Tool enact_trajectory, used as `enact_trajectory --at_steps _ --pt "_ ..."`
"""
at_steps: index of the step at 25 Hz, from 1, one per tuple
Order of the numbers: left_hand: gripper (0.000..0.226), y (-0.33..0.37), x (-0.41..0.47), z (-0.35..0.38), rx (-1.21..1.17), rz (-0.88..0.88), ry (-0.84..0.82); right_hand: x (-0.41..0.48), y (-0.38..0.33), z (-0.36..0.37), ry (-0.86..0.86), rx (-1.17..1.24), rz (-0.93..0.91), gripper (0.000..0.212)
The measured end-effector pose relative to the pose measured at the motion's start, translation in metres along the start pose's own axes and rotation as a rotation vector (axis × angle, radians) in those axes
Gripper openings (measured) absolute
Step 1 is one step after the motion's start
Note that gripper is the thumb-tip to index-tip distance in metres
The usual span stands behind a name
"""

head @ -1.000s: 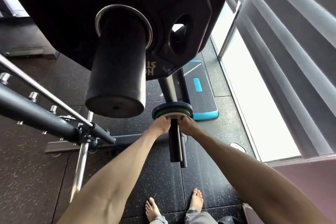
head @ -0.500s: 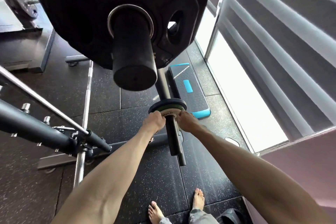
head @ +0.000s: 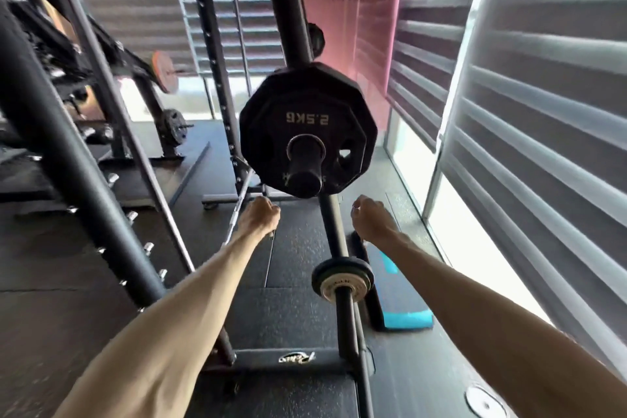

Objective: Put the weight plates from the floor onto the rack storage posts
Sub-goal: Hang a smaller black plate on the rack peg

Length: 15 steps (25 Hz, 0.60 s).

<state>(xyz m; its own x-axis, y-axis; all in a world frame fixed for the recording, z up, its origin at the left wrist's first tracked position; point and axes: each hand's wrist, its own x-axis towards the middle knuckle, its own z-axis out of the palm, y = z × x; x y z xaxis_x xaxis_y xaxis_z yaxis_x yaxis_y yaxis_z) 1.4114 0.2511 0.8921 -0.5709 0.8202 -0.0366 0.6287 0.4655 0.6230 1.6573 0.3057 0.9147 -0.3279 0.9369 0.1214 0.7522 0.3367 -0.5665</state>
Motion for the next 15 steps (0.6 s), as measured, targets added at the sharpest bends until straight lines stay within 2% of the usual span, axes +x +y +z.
enact_trajectory --at_steps 4,8,11,15 --pt "0.026 0.039 -0.049 -0.062 -0.094 0.010 0.147 -0.026 -0.038 -0.051 0.090 -0.033 -0.104 0.028" --pt "0.034 0.069 -0.082 -0.112 -0.022 0.004 0.347 -0.039 -0.050 -0.091 0.283 0.016 -0.052 0.023" --pt "0.045 0.092 -0.103 -0.131 -0.180 0.130 0.505 -0.038 -0.059 -0.107 0.408 0.061 -0.123 0.030" --pt "0.061 0.113 -0.103 -0.130 -0.231 0.272 0.487 -0.036 -0.081 -0.118 0.454 0.126 -0.249 0.046"
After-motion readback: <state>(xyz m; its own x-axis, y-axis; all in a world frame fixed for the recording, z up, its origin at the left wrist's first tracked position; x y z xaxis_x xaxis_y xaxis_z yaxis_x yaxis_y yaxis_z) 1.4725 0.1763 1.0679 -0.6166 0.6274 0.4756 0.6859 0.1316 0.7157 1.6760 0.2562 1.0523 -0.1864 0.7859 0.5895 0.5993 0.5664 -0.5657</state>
